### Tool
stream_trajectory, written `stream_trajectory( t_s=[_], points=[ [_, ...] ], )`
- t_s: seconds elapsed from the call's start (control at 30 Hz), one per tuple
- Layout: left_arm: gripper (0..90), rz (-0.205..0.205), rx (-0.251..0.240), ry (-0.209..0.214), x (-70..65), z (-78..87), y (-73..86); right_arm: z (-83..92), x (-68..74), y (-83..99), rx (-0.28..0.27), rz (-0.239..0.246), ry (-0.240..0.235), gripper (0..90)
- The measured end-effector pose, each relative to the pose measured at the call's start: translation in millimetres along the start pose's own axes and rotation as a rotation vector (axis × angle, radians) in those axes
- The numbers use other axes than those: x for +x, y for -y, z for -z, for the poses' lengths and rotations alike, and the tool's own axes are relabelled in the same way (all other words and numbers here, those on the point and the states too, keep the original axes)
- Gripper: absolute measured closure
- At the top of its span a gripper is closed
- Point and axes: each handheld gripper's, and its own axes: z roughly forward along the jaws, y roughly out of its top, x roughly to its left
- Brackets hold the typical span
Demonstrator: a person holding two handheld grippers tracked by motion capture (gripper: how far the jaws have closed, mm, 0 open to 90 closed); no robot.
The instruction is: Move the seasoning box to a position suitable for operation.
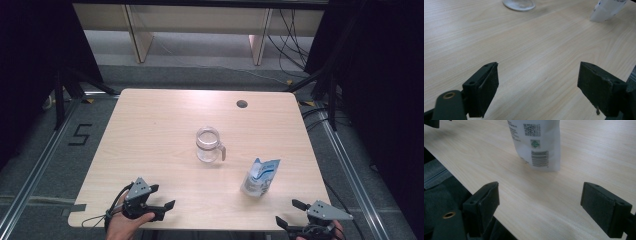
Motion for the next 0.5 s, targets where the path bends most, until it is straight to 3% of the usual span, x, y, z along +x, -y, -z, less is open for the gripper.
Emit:
stream_trajectory(
  t_s=[0.03,0.07,0.13,0.2,0.23,0.33,0.4,0.43,0.5],
  points=[
    [18.7,0.027,-0.009,0.0,-2.8,-1.8,-0.6,-0.1,0.1,0.0,0.0,0.0,-0.001,16.2],
    [19.5,0.025,-0.01,0.005,-4.1,-3.4,-1.9,-0.1,0.0,-0.1,0.002,0.002,0.0,16.2],
    [21.4,0.024,-0.014,0.015,-8.4,-8.7,-5.4,-0.2,3.2,0.0,0.015,-0.039,-0.005,16.2],
    [23.3,0.012,-0.014,0.022,-11.1,-13.0,-8.0,0.4,1.9,-0.5,0.021,-0.026,-0.003,16.2],
    [24.3,-0.011,-0.011,0.047,-15.9,-20.0,-13.1,1.3,4.7,-0.9,0.031,-0.048,-0.004,16.3],
    [28.6,0.002,-0.025,0.059,-21.9,-28.6,-17.0,0.7,4.4,-0.8,0.015,-0.045,-0.003,16.6],
    [30.1,-0.011,-0.019,0.07,-28.9,-39.5,-24.0,0.3,3.0,-0.7,-0.004,-0.027,0.004,16.8],
    [31.7,-0.019,-0.022,0.084,-34.0,-49.3,-29.5,2.6,3.9,-1.0,0.016,-0.042,0.002,17.3],
    [35.5,-0.021,-0.029,0.098,-39.0,-60.2,-35.2,1.8,1.2,-1.1,-0.004,-0.007,0.008,17.3]
  ],
)
